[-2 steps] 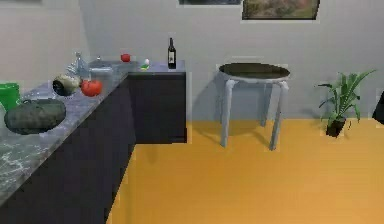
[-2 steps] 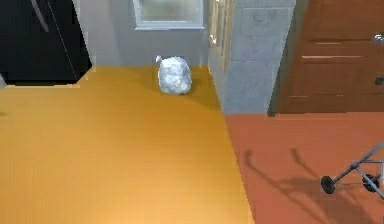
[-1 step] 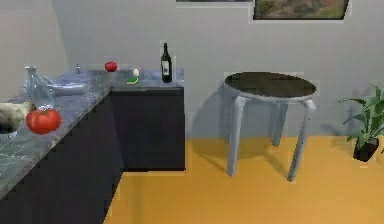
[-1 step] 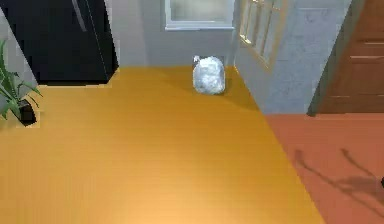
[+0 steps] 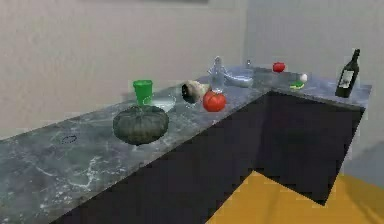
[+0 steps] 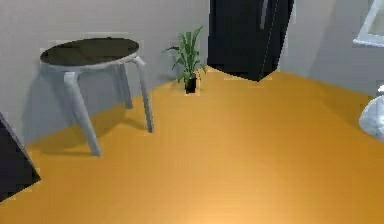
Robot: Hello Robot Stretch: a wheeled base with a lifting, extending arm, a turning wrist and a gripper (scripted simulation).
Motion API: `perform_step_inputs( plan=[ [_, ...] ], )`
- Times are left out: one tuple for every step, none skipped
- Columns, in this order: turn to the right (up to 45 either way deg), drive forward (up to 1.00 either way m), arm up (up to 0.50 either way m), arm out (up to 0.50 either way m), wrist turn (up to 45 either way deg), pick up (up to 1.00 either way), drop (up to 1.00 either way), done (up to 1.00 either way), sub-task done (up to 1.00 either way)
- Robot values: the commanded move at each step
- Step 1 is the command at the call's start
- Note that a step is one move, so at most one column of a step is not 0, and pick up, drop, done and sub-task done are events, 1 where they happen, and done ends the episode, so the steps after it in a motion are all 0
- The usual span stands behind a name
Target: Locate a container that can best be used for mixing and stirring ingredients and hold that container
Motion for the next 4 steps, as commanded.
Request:
perform_step_inputs(
  plan=[
    [-45.0, 0.00, 0.00, 0.00, 0.0, 0.00, 0.00, 0.00, 0.00],
    [-45.0, 0.00, 0.00, 0.00, 0.0, 0.00, 0.00, 0.00, 0.00],
    [45.0, 0.00, 0.00, 0.00, 0.0, 0.00, 0.00, 0.00, 0.00],
    [45.0, 0.00, 0.00, 0.00, 0.0, 0.00, 0.00, 0.00, 0.00]
  ],
)
